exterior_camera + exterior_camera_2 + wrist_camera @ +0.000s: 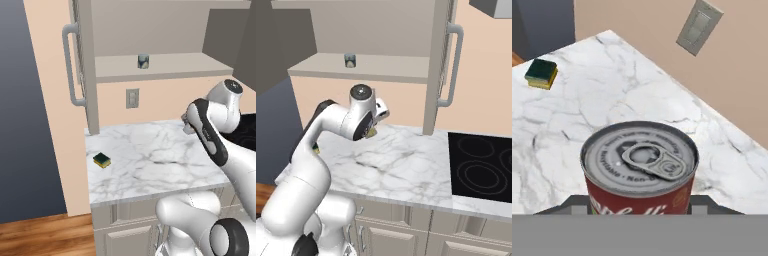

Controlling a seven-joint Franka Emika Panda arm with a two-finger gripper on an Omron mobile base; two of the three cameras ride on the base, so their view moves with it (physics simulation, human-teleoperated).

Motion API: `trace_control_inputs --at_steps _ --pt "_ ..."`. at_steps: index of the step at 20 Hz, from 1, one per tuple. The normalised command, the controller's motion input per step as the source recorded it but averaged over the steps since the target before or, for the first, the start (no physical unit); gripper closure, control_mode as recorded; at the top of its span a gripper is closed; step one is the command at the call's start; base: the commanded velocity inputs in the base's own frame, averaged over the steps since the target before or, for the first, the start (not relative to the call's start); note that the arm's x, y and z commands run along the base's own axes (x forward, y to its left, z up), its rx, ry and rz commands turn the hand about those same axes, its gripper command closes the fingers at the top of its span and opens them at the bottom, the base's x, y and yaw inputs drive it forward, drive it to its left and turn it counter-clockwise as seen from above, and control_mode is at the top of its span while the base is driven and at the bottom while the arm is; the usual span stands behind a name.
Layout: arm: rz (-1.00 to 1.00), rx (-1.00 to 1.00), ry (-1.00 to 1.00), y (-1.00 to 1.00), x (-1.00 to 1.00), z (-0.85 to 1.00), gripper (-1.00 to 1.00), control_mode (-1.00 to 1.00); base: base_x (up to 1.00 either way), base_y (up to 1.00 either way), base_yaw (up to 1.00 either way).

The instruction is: Restock the canned food cabinet by taking the new fresh canned food from the counter and placing it in the cabinet. Then, take the old canned food from the cabinet and place it on the counter.

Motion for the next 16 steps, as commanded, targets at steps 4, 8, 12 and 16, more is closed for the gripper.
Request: trace_control_inputs --at_steps 4,8,12,16 --pt "0.09 -0.10 0.04 0.04 0.91 -0.98 1.00 -1.00 0.00 0.00 0.00" --pt "0.05 0.03 0.16 0.23 0.82 -1.00 1.00 -1.00 0.00 0.00 0.00" --pt "0.03 0.13 0.64 0.11 0.45 -0.81 1.00 -1.00 0.00 0.00 0.00" --pt "0.05 0.36 0.42 0.02 0.20 -0.66 1.00 -1.00 0.00 0.00 0.00"
